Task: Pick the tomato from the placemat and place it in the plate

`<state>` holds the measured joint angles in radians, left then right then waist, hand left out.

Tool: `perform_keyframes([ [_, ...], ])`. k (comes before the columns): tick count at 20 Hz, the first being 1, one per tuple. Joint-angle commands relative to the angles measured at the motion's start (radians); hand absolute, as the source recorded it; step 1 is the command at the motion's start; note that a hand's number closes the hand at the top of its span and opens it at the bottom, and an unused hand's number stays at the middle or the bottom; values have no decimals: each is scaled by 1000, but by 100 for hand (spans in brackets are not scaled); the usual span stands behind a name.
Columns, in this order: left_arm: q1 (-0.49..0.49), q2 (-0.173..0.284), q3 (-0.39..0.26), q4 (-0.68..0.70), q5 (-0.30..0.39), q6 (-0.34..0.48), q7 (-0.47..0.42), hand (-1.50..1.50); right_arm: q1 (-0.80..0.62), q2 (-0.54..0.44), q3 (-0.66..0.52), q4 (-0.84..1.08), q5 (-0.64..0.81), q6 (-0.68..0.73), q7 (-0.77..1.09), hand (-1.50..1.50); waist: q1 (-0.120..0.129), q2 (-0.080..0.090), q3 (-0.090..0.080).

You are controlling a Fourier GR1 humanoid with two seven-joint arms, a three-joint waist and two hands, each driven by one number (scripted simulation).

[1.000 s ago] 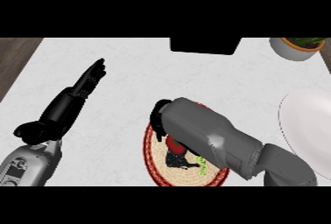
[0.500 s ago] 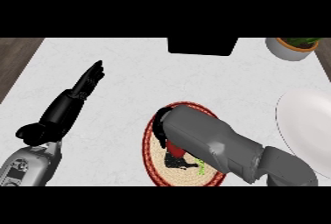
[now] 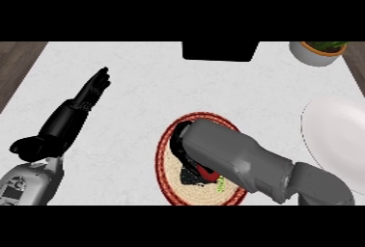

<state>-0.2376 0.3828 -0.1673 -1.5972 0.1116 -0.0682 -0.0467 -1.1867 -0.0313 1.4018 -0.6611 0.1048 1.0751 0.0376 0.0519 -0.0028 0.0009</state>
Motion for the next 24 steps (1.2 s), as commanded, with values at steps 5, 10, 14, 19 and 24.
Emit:
perform_keyframes([
  [5,30,13,30,10,-4,24,10,0,-14,-319,-133,417,-32,-196,216,150,-137,-15,-5],
  [10,39,21,46,11,-1,30,6,0,-78,-417,-208,636,-77,-393,417,150,-107,-7,-4],
  [14,34,17,37,0,-2,25,5,0,-130,-466,-248,657,-112,-605,644,150,-72,7,-1],
  [19,25,8,13,-14,3,2,-3,0,-206,-459,-289,660,-150,-912,980,150,-7,22,-2],
  [24,-8,6,-11,-24,-5,-16,-1,0,-250,-378,-280,661,-139,-1193,1308,150,50,45,-3],
])
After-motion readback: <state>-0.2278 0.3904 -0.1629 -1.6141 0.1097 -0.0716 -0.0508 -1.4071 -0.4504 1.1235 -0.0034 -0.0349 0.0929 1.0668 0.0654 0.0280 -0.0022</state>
